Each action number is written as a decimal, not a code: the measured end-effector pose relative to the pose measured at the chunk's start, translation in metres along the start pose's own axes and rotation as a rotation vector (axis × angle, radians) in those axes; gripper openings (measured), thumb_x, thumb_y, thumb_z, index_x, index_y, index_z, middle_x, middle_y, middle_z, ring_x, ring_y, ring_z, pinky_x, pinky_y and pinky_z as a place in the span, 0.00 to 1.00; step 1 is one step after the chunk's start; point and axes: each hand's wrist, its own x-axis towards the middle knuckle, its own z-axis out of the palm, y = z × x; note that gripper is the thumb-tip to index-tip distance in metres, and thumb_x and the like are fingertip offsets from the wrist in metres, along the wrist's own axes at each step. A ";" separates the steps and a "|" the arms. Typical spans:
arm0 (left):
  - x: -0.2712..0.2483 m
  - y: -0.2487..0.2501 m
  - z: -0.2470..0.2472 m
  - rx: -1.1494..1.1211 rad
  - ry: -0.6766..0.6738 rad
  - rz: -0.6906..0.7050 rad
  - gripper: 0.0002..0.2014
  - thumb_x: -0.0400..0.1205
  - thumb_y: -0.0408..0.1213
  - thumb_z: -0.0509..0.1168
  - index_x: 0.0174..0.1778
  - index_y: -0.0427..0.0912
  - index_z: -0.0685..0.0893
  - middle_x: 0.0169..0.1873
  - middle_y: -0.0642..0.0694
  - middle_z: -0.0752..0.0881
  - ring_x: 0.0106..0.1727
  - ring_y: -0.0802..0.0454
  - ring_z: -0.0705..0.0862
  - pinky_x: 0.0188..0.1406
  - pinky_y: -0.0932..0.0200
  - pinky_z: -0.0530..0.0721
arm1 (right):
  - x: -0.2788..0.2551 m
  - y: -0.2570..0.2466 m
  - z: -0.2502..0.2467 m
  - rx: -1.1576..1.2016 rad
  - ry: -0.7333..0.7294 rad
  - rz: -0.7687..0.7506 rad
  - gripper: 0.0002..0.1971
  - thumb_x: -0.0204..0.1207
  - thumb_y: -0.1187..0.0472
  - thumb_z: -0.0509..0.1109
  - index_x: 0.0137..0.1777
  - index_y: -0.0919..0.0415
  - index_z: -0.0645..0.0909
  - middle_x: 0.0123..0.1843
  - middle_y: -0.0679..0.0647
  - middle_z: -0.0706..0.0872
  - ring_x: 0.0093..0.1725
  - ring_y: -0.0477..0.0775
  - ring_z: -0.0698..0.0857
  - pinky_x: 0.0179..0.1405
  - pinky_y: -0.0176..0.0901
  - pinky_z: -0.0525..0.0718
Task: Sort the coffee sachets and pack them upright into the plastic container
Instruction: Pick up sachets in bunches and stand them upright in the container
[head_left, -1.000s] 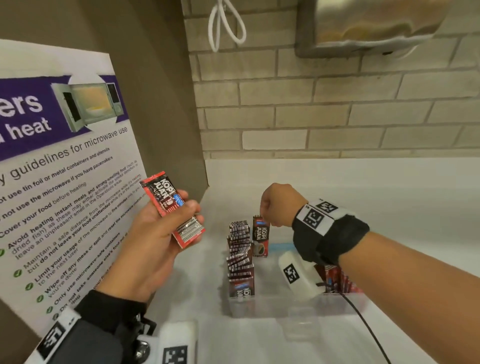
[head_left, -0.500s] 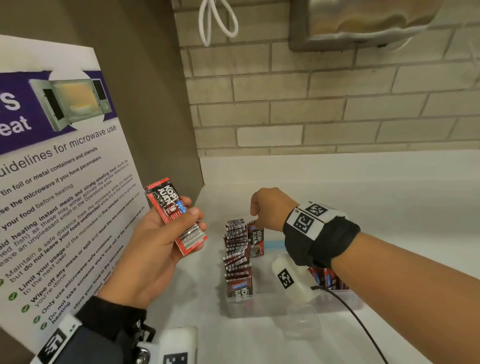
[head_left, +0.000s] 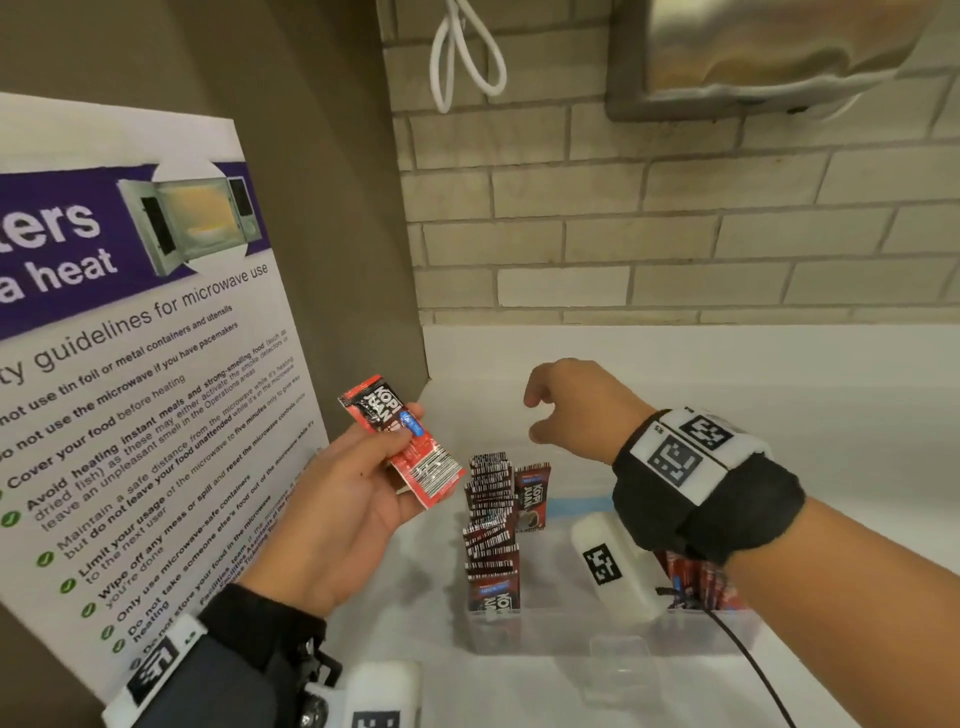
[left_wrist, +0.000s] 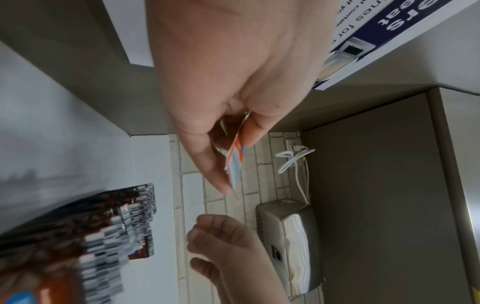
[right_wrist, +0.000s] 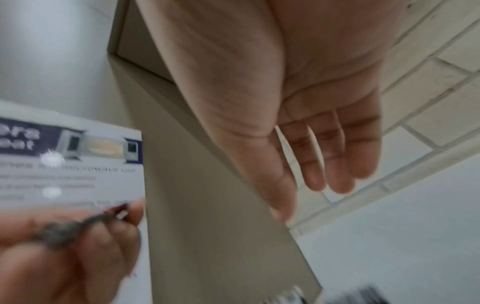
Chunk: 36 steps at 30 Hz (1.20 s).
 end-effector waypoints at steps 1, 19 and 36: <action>0.002 0.000 0.003 -0.028 -0.003 -0.015 0.11 0.83 0.25 0.55 0.52 0.39 0.82 0.31 0.47 0.85 0.30 0.55 0.86 0.31 0.53 0.90 | -0.003 -0.002 -0.004 0.070 0.055 -0.022 0.15 0.75 0.63 0.69 0.62 0.64 0.80 0.62 0.57 0.82 0.60 0.54 0.80 0.53 0.38 0.76; 0.012 0.003 0.020 -0.412 -0.446 -0.663 0.15 0.79 0.52 0.62 0.42 0.43 0.75 0.29 0.45 0.71 0.23 0.56 0.63 0.16 0.66 0.65 | -0.020 -0.028 -0.021 0.671 0.010 -0.384 0.19 0.77 0.69 0.68 0.58 0.43 0.81 0.53 0.47 0.85 0.45 0.46 0.83 0.49 0.30 0.81; -0.006 0.012 0.014 0.441 -0.145 0.053 0.14 0.71 0.36 0.67 0.51 0.38 0.84 0.38 0.45 0.89 0.33 0.55 0.84 0.32 0.63 0.83 | -0.034 0.004 -0.012 0.704 -0.069 0.108 0.06 0.78 0.65 0.65 0.49 0.67 0.81 0.43 0.60 0.86 0.34 0.53 0.84 0.40 0.44 0.87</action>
